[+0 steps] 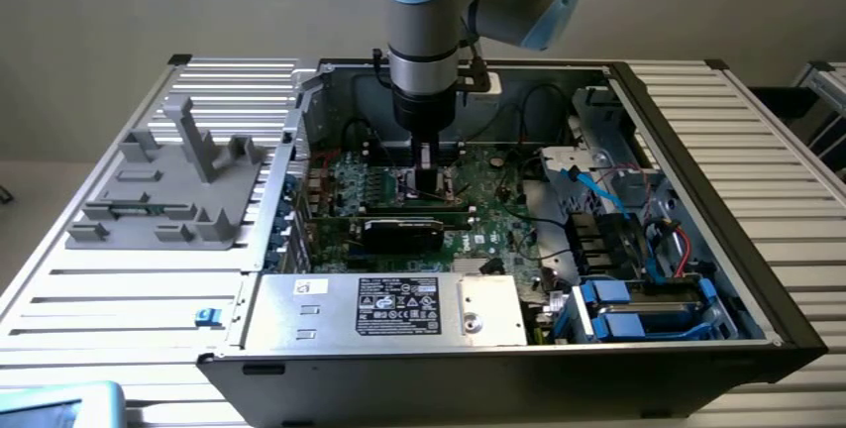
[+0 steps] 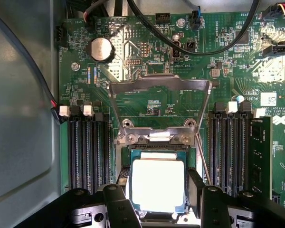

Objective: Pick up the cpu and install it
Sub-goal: 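Place the cpu into insertion slot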

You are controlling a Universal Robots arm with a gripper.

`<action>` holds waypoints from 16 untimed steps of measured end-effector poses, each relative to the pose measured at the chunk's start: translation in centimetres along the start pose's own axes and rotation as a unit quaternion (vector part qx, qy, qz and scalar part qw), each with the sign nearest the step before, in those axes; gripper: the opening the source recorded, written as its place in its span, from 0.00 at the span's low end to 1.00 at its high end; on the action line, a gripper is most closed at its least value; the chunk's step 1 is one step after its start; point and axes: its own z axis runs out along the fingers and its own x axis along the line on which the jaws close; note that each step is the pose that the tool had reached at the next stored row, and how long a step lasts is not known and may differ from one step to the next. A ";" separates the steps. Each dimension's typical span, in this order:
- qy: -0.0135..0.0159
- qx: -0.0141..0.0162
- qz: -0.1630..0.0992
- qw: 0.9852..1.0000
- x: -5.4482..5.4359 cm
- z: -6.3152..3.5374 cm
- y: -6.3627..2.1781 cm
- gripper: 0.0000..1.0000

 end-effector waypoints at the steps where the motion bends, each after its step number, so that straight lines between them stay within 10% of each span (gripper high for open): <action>1: -0.001 0.000 0.000 1.000 0.0 0.00 0.00 0.56; 16: -0.009 0.000 -0.006 1.000 0.2 -0.24 -0.13 0.56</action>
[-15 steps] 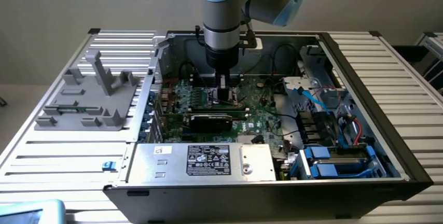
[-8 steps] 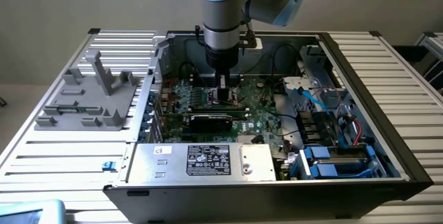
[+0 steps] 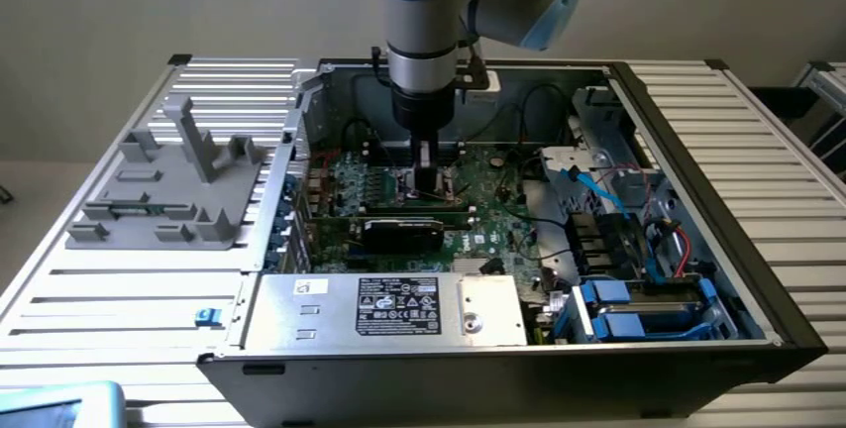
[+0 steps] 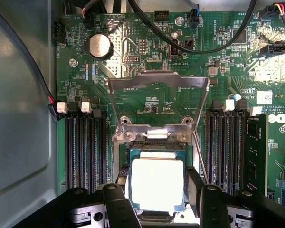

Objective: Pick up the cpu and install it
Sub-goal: 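Place the cpu into insertion slot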

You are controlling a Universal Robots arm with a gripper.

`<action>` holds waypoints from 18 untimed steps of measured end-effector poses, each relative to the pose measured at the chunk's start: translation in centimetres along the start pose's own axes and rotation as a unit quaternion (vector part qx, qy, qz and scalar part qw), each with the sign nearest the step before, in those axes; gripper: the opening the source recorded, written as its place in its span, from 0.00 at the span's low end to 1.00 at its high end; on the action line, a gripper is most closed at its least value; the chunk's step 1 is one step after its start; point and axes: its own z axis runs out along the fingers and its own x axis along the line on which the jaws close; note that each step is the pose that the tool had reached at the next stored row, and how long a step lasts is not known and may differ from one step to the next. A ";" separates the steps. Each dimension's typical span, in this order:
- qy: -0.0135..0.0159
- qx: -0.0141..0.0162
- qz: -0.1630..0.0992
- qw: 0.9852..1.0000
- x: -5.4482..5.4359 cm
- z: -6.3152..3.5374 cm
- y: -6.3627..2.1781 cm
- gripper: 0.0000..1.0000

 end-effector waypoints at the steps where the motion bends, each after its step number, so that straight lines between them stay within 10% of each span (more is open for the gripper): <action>1: 0.000 0.000 0.000 1.000 0.0 -0.13 0.00 0.56; 12: -0.020 0.000 -0.001 1.000 0.5 -0.32 -0.01 0.56; 18: -0.020 -0.001 -0.001 1.000 0.6 -0.26 -0.06 0.56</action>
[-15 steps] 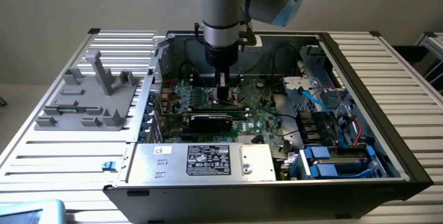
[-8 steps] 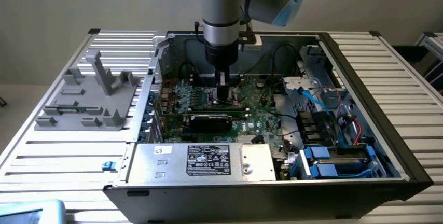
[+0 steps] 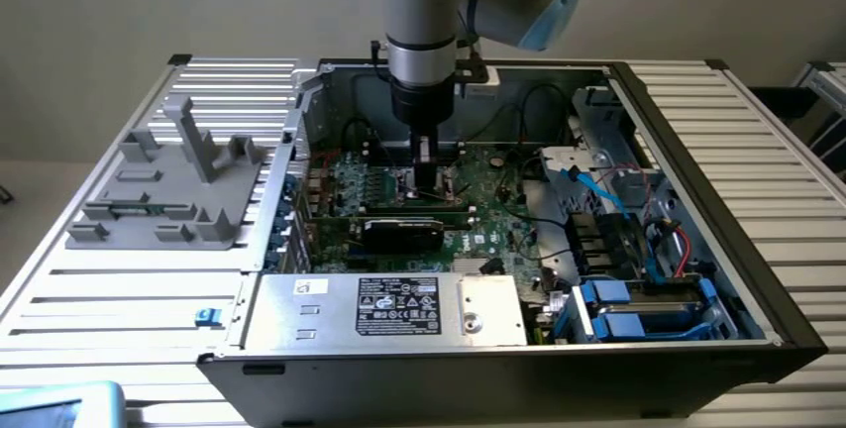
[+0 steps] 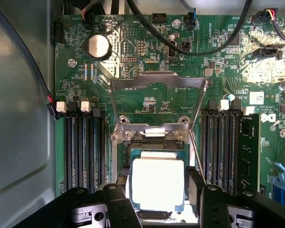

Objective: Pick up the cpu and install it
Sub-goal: 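Place the cpu into insertion slot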

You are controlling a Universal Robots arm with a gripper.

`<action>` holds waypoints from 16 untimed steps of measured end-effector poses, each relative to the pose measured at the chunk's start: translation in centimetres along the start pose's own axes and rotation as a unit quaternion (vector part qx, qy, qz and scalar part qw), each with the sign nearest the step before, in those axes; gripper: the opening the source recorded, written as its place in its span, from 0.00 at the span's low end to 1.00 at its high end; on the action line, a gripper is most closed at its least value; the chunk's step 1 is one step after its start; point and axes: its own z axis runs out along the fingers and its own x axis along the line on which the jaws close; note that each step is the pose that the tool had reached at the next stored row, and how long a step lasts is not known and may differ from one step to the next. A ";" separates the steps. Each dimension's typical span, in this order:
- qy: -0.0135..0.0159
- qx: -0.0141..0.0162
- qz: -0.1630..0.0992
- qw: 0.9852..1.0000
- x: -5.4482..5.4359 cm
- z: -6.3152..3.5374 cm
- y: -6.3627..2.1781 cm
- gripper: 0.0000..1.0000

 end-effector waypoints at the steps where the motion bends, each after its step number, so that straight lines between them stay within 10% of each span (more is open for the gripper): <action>1: 0.000 0.000 0.000 1.000 0.0 0.04 0.00 0.56; 5: 0.003 0.000 0.000 1.000 0.0 0.24 -0.02 0.56; 10: 0.015 0.000 0.001 1.000 0.0 0.39 -0.02 0.56; 16: 0.013 0.000 0.001 1.000 -0.1 0.41 -0.02 0.56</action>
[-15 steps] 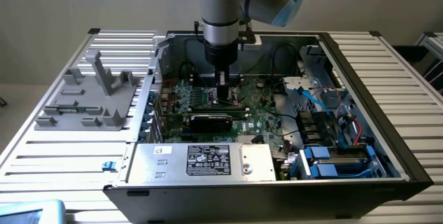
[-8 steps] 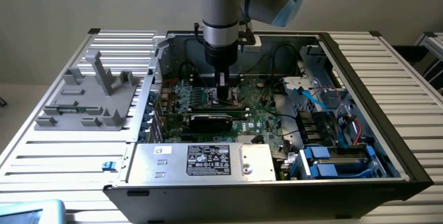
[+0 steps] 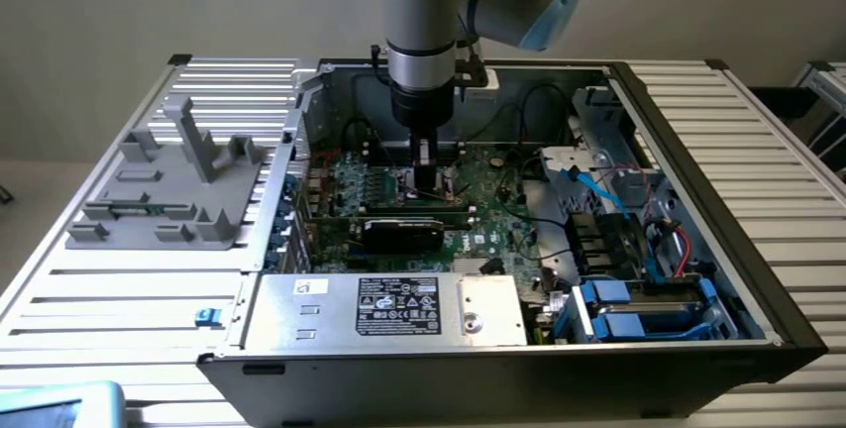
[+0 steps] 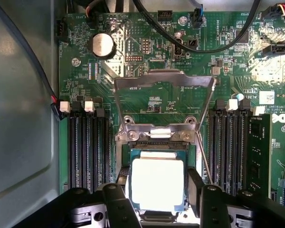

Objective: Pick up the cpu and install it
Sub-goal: 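Place the cpu into insertion slot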

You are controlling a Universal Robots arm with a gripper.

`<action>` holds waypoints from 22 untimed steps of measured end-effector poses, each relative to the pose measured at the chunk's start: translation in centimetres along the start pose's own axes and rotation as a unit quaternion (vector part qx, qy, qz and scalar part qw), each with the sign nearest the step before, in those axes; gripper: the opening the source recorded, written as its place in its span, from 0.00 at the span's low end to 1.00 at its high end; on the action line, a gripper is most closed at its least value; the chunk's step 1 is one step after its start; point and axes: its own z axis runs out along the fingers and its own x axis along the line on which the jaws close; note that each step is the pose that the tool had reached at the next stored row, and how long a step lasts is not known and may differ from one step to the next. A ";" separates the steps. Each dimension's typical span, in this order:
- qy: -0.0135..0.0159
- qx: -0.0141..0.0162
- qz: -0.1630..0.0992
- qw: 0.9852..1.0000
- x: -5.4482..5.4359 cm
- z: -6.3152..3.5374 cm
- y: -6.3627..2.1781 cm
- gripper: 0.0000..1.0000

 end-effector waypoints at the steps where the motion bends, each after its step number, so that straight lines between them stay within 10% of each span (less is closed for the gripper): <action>1: 0.000 0.000 0.000 1.000 0.0 0.00 0.00 0.56; 22: -0.001 0.000 0.000 1.000 -0.1 0.24 0.13 0.56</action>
